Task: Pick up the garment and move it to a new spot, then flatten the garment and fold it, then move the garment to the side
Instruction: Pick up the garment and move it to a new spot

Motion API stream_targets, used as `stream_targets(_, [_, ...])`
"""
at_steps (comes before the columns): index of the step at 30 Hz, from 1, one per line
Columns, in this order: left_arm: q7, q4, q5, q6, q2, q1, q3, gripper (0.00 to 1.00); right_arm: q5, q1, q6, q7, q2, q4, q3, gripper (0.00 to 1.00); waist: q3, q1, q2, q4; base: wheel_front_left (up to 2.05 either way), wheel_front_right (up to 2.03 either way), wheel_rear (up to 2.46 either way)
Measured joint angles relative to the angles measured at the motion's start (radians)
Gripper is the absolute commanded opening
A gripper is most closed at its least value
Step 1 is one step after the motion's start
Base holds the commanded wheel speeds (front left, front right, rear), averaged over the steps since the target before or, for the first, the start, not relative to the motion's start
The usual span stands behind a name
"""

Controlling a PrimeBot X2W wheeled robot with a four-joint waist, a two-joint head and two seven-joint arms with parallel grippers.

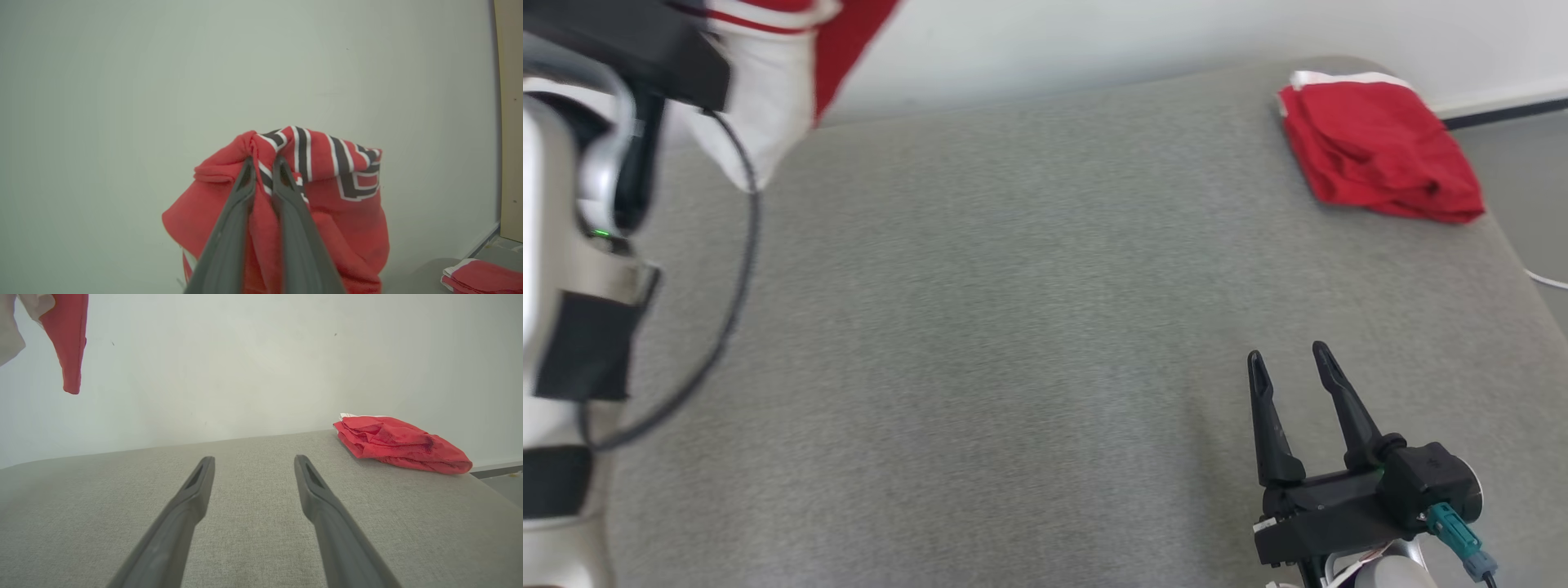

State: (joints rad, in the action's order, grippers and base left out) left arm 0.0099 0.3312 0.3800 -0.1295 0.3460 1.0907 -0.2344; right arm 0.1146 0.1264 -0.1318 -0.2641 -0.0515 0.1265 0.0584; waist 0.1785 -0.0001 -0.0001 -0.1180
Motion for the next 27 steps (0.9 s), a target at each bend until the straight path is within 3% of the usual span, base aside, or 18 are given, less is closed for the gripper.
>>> stream_targets(13, [-0.019, -0.142, 0.103, 0.008, -0.137, -0.284, -0.119, 0.00, 0.011, -0.012, 0.000, 0.000, 0.000, 0.007, -0.017, 1.00, 0.011, 0.0001, 0.0000, -0.100, 0.00, 0.00, 0.00])
stream_targets(27, [-0.146, 0.101, 0.149, 0.015, -0.174, -0.625, -0.180, 0.00, 0.013, -0.008, 0.000, 0.000, 0.000, 0.022, 0.000, 1.00, -0.003, 0.0001, 0.0001, -0.095, 0.00, 0.00, 0.00])
